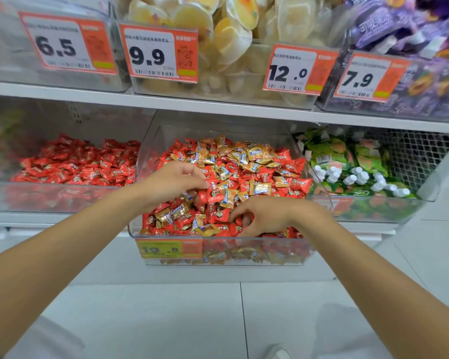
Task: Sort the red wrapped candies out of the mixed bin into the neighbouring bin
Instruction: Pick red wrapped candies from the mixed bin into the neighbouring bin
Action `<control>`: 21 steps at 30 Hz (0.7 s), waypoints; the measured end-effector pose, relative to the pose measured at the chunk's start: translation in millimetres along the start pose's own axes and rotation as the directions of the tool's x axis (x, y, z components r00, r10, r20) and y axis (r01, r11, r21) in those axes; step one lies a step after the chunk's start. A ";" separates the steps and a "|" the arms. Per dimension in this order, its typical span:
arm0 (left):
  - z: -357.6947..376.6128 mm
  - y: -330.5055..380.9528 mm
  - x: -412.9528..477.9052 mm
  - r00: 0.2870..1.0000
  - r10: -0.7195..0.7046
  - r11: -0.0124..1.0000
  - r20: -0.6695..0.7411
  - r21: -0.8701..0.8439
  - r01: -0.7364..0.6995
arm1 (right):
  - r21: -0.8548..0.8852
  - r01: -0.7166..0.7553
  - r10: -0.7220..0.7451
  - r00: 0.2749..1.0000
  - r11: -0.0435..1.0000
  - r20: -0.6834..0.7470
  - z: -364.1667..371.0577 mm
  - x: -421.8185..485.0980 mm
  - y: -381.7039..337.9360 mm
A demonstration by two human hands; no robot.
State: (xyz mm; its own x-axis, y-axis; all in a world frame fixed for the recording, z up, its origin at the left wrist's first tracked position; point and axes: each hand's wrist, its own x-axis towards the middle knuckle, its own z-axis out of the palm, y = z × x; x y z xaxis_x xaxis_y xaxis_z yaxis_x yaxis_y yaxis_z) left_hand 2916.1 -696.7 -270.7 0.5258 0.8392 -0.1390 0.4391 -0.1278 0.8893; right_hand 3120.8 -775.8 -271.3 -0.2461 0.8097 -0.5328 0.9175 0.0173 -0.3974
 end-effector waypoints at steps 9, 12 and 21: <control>-6.2 -1.6 -5.5 0.997 -0.042 0.998 0.067 0.055 0.039 | 0.339 0.200 -0.070 0.930 0.919 -0.360 -10.3 -16.3 23.1; -2.2 -3.1 -6.3 0.993 -0.070 0.997 0.099 -0.026 0.073 | 0.420 0.182 -0.001 0.918 0.889 -0.397 -10.2 -15.6 26.3; 3.6 -5.0 -8.6 0.984 0.013 0.996 0.180 0.085 -0.029 | 0.554 0.134 0.120 0.910 0.822 -0.398 -9.3 -13.5 25.9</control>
State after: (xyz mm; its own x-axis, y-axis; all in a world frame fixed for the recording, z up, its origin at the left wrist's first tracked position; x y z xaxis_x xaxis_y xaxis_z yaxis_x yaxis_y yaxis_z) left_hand 2912.1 -705.2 -275.5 0.6539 0.7287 -0.2034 0.4843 -0.1967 0.8525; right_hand 3150.8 -780.8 -267.4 0.0108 0.9719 -0.2352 0.5481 -0.2025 -0.8115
